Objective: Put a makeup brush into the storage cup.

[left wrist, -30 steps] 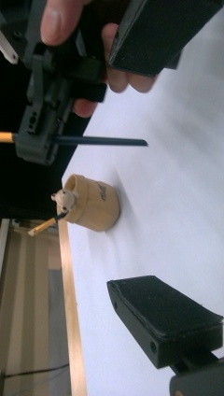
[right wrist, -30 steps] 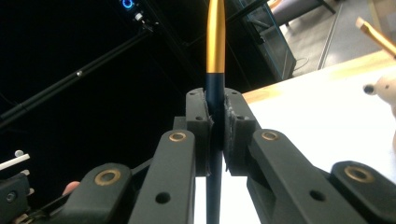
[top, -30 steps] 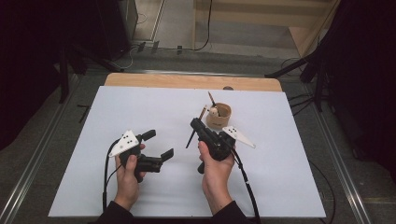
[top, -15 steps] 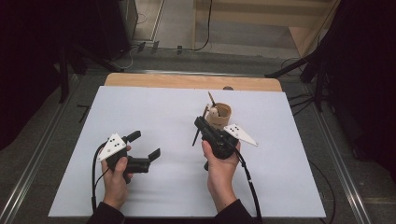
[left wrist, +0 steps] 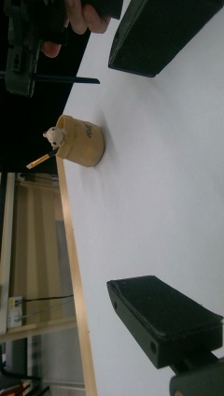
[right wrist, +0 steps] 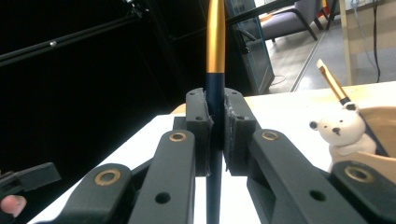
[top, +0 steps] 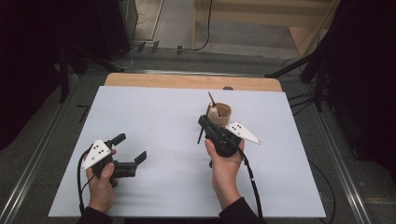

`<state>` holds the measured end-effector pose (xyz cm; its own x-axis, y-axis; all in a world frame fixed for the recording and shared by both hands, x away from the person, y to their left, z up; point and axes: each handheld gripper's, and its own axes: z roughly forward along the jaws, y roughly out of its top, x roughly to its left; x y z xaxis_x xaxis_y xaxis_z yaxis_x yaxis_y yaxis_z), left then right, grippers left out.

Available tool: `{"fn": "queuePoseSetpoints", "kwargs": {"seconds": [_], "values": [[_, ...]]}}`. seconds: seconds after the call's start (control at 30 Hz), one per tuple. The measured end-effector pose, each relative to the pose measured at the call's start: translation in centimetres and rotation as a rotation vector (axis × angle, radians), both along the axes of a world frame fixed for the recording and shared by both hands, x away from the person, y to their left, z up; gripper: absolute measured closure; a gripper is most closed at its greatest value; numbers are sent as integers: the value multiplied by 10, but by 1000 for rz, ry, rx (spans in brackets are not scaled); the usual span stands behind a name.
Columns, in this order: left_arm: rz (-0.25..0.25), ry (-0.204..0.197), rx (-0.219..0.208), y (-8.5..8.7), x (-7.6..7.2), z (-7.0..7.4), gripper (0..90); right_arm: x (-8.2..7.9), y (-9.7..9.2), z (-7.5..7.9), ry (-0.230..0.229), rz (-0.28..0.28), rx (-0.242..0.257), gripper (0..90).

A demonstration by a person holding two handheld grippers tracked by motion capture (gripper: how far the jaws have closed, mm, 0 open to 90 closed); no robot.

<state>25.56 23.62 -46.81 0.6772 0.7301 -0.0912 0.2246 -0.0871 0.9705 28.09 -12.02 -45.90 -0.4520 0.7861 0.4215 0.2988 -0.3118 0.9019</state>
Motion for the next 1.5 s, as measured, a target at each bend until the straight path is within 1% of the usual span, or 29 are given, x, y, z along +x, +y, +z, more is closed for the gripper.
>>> {"fn": "queuePoseSetpoints", "kwargs": {"seconds": [0.1,0.17,0.23,0.3,0.37,0.53,0.67,0.7,0.77,0.87,0.97,1.03,1.13,1.23,1.37,1.43,1.5], "values": [[9,-9,-12,6,-3,1,0,1,-3,1,-4,-5,-11,842],[13,-11,-13,9,-4,0,0,2,-5,2,-8,-9,-17,842],[34,-15,-10,13,-6,0,0,3,-7,2,-6,-13,-17,841],[38,-19,-9,17,-7,-1,0,3,-9,3,-10,-19,-26,841],[47,-17,-5,20,-8,-1,0,4,-10,4,-9,-22,-27,841],[48,-11,1,26,-11,-2,0,7,-16,7,-21,-32,-44,841],[53,-11,-4,30,-12,-3,0,8,-20,9,-26,-38,-62,842],[55,-9,-11,31,-12,-3,0,8,-21,9,-26,-38,-62,841],[59,-6,-8,32,-12,-4,0,9,-23,9,-29,-41,-71,842],[58,3,-17,32,-10,-6,0,10,-25,9,-31,-42,-86,841],[51,2,-19,30,-10,-6,0,11,-27,9,-26,-45,-92,842],[47,-2,-5,31,-11,-6,0,13,-29,10,-20,-48,-101,841],[57,-3,-20,35,-11,-5,0,16,-31,11,-26,-46,-118,841],[71,0,-32,36,-10,-5,0,17,-35,13,-33,-49,-125,841],[60,1,-23,33,-6,-6,0,17,-40,14,-36,-54,-131,842],[56,3,-22,31,-5,-7,0,17,-42,15,-35,-55,-128,841],[50,2,-18,31,-6,-7,0,19,-45,15,-37,-59,-137,841]]}}
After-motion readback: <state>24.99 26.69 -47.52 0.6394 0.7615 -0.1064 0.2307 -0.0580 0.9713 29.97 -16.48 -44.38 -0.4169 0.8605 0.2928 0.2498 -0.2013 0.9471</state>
